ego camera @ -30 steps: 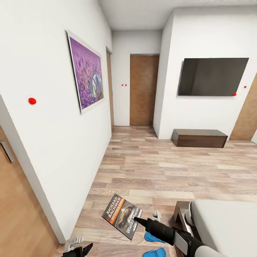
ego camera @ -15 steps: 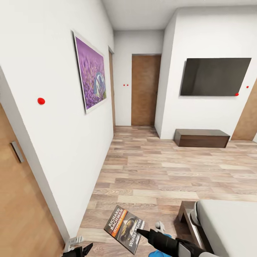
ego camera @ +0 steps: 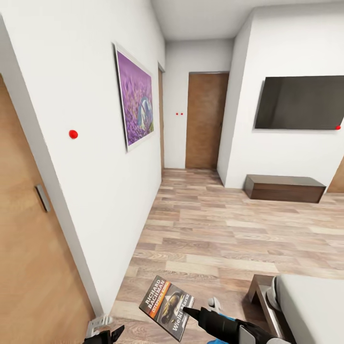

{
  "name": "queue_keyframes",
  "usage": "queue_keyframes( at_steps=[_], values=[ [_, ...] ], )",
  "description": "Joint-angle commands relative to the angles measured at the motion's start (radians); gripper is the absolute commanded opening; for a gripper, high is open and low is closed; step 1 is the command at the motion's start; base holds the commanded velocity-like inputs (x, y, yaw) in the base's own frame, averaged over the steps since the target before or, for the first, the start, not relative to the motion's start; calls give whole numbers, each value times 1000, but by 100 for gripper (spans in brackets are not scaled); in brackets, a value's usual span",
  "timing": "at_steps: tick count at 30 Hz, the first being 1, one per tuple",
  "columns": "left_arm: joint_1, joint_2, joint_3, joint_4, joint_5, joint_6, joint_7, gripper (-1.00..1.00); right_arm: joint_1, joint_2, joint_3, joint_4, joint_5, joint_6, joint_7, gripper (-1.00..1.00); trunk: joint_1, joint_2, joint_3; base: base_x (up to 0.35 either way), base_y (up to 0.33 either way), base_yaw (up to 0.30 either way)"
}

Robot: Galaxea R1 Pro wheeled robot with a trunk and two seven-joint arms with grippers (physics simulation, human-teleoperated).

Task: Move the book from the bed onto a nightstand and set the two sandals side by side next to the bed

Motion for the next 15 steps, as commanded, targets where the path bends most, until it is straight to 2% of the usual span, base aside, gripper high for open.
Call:
queue_keyframes(
  at_steps=[1,8,11,15],
  values=[
    [-1,1,8,1,-11,-6,-1,100,-1,0,4,1,-11,9,3,-100,0,-2,-2,0,0,289],
    [-1,0,7,1,-11,-6,-1,100,-1,0,4,0,-11,9,4,-100,0,-2,-2,1,0,267],
    [-1,0,7,1,-11,-6,-1,100,-1,0,4,0,-11,9,5,-100,0,-2,-2,116,0,90],
    [-1,0,8,1,-11,-6,-1,100,-1,0,4,1,-11,9,5,-100,0,-2,-2,283,0,20]
  ],
)
